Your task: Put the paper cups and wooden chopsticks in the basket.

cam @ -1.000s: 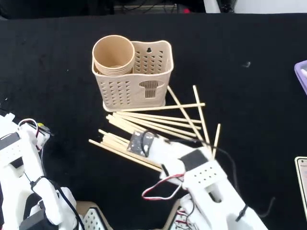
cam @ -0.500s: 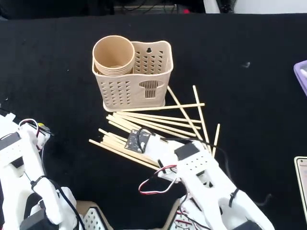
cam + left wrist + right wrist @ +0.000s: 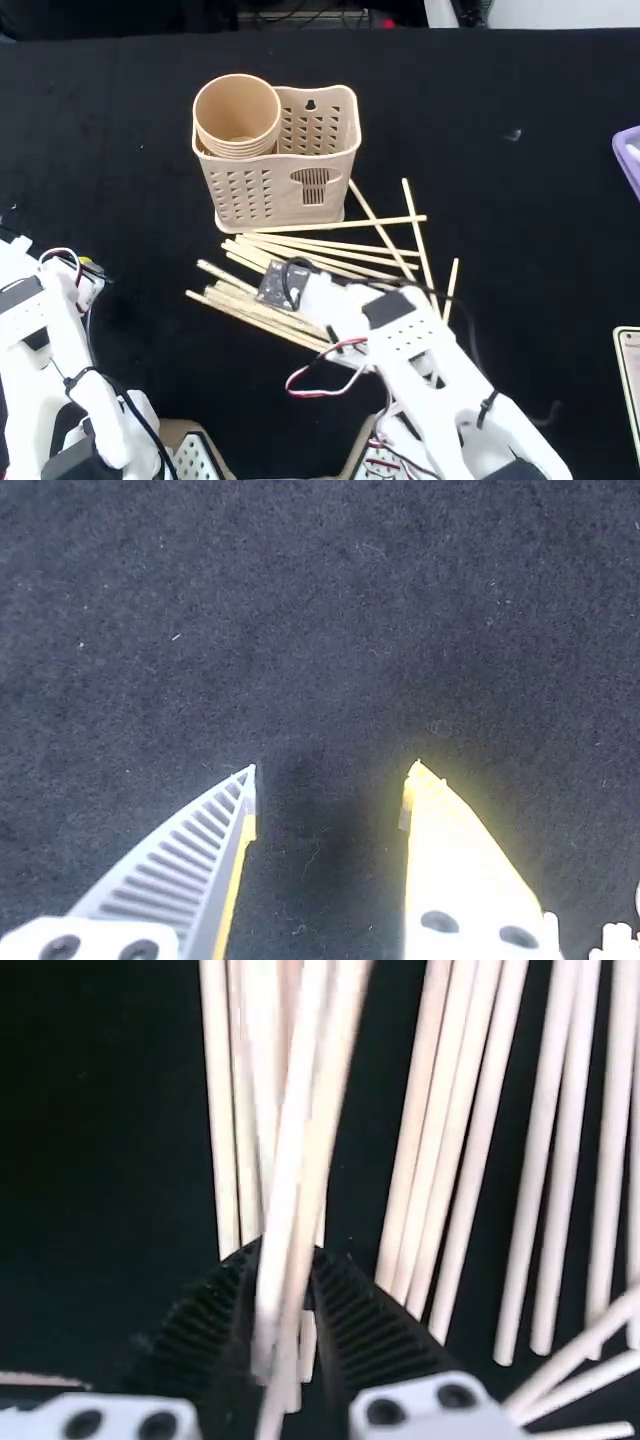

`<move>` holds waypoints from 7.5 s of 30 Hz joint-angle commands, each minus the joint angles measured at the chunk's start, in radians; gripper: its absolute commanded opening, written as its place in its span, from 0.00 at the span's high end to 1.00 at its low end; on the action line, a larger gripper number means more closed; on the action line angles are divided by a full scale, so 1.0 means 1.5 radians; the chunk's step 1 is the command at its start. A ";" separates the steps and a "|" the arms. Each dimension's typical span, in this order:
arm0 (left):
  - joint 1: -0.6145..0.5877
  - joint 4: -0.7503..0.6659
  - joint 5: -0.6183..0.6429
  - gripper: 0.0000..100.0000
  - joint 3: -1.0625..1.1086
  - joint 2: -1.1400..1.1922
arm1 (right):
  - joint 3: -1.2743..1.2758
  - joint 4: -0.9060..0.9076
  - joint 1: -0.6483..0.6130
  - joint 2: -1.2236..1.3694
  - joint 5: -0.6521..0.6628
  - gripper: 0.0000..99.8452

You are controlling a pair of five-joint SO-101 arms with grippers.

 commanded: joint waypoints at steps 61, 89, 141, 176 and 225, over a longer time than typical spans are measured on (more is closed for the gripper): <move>0.002 -0.008 -0.028 0.77 -0.028 -0.016 | -0.083 -0.121 -0.229 0.139 -0.141 0.99; 0.002 -0.008 -0.029 0.77 -0.028 -0.016 | -0.062 -0.083 -0.059 -0.002 -0.104 0.98; 0.002 -0.008 -0.029 0.77 -0.028 -0.016 | -0.142 0.001 -0.042 0.148 -0.066 0.93; 0.002 -0.008 -0.029 0.77 -0.028 -0.016 | -0.040 -0.041 -0.085 -0.003 -0.090 0.99; 0.002 -0.008 -0.029 0.77 -0.028 -0.016 | 0.035 0.032 -0.085 -0.227 -0.090 0.99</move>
